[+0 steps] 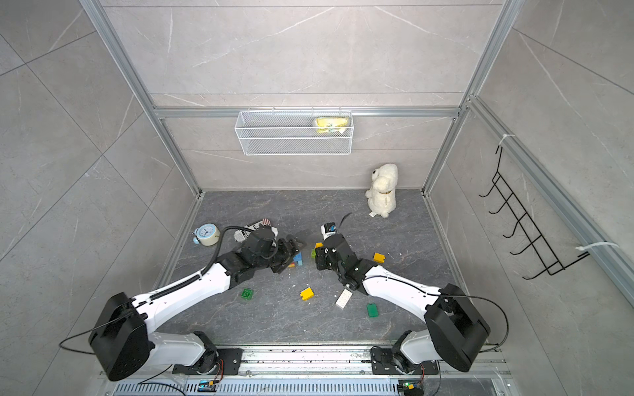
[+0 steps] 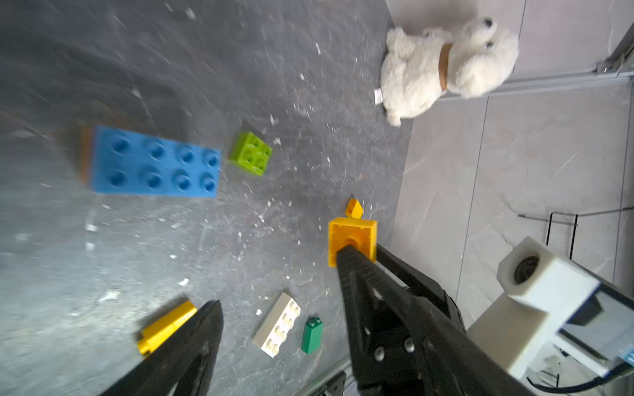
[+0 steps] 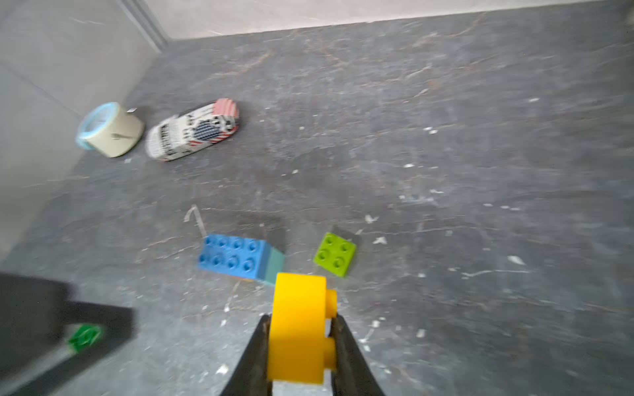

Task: Assemble the letter h with lego
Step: Adjust the lego brick at the center of the board.

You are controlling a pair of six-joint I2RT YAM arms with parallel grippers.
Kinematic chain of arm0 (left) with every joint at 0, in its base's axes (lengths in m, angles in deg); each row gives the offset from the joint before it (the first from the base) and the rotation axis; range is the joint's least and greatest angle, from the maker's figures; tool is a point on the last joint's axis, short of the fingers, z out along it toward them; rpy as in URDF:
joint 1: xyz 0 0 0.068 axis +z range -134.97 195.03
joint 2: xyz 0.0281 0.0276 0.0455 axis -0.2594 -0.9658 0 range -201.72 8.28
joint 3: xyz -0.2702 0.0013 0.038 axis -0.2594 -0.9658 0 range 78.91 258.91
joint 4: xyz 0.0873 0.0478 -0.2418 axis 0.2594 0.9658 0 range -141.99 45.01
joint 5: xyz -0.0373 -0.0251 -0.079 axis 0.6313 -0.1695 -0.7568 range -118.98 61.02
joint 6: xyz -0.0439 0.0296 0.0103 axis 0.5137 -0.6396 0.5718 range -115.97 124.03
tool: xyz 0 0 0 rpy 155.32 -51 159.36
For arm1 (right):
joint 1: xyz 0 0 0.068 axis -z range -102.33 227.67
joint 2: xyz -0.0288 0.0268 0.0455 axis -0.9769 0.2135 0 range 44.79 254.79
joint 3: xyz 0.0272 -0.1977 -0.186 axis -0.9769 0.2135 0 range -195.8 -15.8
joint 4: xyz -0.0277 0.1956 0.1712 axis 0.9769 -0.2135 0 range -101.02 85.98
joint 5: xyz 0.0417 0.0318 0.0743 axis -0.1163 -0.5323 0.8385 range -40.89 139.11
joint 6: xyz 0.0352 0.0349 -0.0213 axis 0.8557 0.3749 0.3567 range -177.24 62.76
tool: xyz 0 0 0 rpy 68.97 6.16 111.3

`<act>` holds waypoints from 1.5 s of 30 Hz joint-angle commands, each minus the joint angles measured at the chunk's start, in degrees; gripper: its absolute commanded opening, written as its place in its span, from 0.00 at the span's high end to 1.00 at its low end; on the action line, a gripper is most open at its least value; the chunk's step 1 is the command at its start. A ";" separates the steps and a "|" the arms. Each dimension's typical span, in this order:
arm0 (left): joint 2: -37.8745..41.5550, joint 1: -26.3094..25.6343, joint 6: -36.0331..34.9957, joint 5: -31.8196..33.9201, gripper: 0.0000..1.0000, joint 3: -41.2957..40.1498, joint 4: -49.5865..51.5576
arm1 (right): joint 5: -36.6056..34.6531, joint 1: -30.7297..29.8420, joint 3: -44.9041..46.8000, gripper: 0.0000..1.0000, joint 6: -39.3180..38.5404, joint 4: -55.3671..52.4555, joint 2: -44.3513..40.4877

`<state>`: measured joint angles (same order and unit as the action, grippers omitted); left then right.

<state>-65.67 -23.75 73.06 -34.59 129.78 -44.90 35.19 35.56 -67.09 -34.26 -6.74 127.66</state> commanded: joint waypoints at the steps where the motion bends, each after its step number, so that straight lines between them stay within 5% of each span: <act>1: 5.02 4.50 -10.51 2.89 0.12 -1.66 9.30 | -15.18 -0.25 -6.94 0.95 -3.26 -21.01 6.32; 8: 10.59 6.79 -22.47 12.48 0.11 -9.39 7.94 | -24.75 0.25 -21.18 0.97 -4.65 -38.93 21.77; 18: 11.78 6.58 -24.98 11.95 0.11 -15.71 1.75 | -28.30 1.94 -34.74 0.89 -7.07 -52.86 37.38; 29: 14.65 6.59 -23.36 8.91 0.11 -17.64 0.52 | -26.10 1.12 -39.88 0.84 -5.10 -57.43 43.16; 45: 13.92 6.57 -21.41 7.22 0.11 -18.88 -1.86 | -25.41 -2.12 -38.72 0.61 -3.03 -56.44 43.45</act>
<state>-51.97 -16.98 50.79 -26.35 111.34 -44.55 9.45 33.84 -105.80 -38.80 -62.72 170.15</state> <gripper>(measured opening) 0.889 0.389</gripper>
